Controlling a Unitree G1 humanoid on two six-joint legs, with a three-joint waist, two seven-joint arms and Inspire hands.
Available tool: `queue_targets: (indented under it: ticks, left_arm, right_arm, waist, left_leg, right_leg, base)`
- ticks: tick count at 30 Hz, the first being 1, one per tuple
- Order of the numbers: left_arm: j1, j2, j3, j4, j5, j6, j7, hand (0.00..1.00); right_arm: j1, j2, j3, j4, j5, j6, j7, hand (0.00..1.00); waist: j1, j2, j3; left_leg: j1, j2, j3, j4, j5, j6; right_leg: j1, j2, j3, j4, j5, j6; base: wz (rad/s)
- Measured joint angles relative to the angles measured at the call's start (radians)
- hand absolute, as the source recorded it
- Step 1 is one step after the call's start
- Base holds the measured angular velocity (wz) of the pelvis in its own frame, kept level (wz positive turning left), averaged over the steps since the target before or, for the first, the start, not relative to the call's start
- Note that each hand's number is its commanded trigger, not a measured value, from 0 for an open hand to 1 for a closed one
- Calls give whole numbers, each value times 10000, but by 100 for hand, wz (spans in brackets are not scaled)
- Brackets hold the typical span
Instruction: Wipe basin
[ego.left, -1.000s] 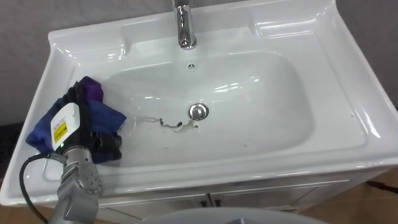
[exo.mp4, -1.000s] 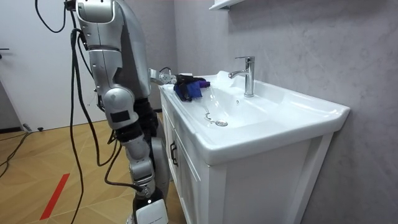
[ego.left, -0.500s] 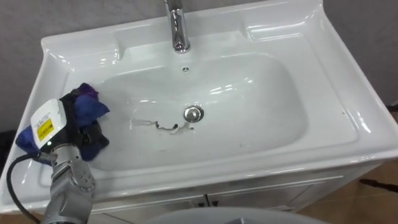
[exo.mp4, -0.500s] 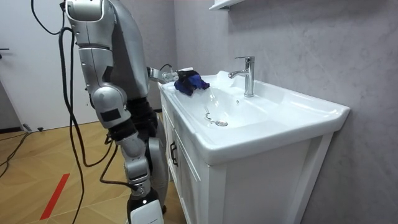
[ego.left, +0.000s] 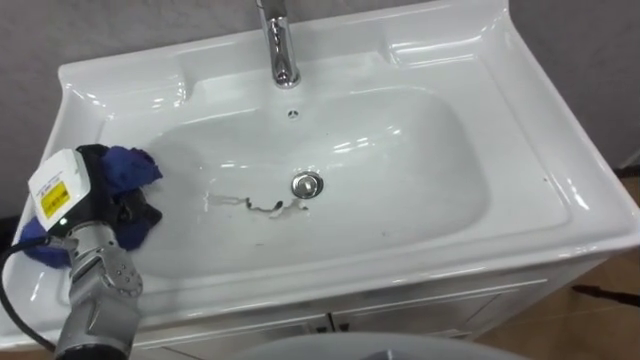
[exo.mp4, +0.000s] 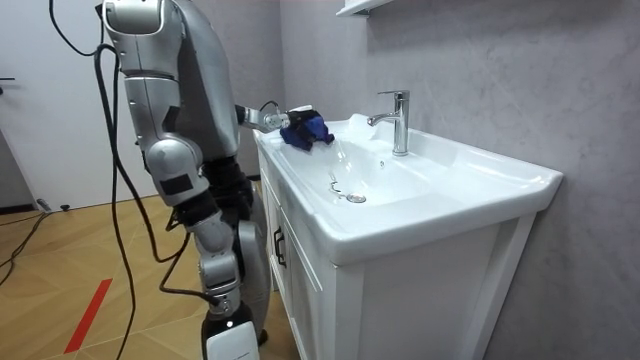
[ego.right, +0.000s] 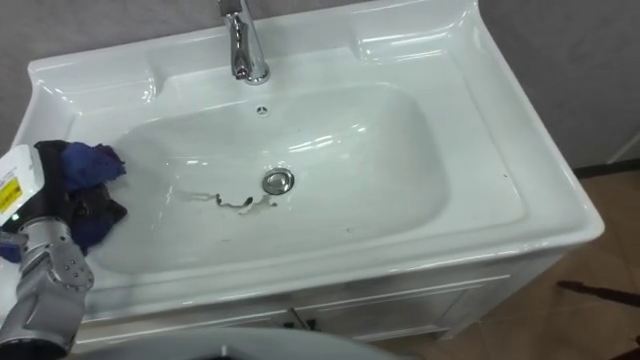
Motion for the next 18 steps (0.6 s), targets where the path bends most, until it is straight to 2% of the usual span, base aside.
queue_targets:
  ticks: [6, 14, 15, 18]
  left_arm:
    - [-200, -30, -5, 50, -282, 89, 2, 100]
    - [-250, -376, -2, -576, -284, 444, -46, 100]
    - [-247, -401, -3, -654, -270, 445, -55, 100]
    - [-236, -441, -9, -1019, -275, 458, -141, 100]
  right_arm:
    - [-74, 57, 22, -9, 39, -155, -102, 0]
    - [-210, 99, 24, -6, 615, -817, -283, 0]
    - [-259, 112, 25, 60, 781, -950, -329, 0]
    - [-290, 159, 26, 166, 969, -1261, -384, 0]
  waist:
    - [-36, 20, -5]
    - [-151, 26, 7]
    - [-181, 21, 15]
    - [-264, -31, 109]
  left_leg:
    - [-41, -21, -104, 9, 0, 0]
    - [-224, -59, -318, 7, 0, 1]
    - [-245, -69, -374, 24, 0, 1]
    - [-418, -89, -557, 116, 0, 2]
  right_leg:
    - [-4, -18, -109, -5, 1, 2]
    - [44, -47, -341, -94, 1, 9]
    - [58, -49, -384, -165, 10, 17]
    - [8, -69, -554, -180, 11, 19]
  base:
    - [5]
    - [10]
    - [16]
    - [18]
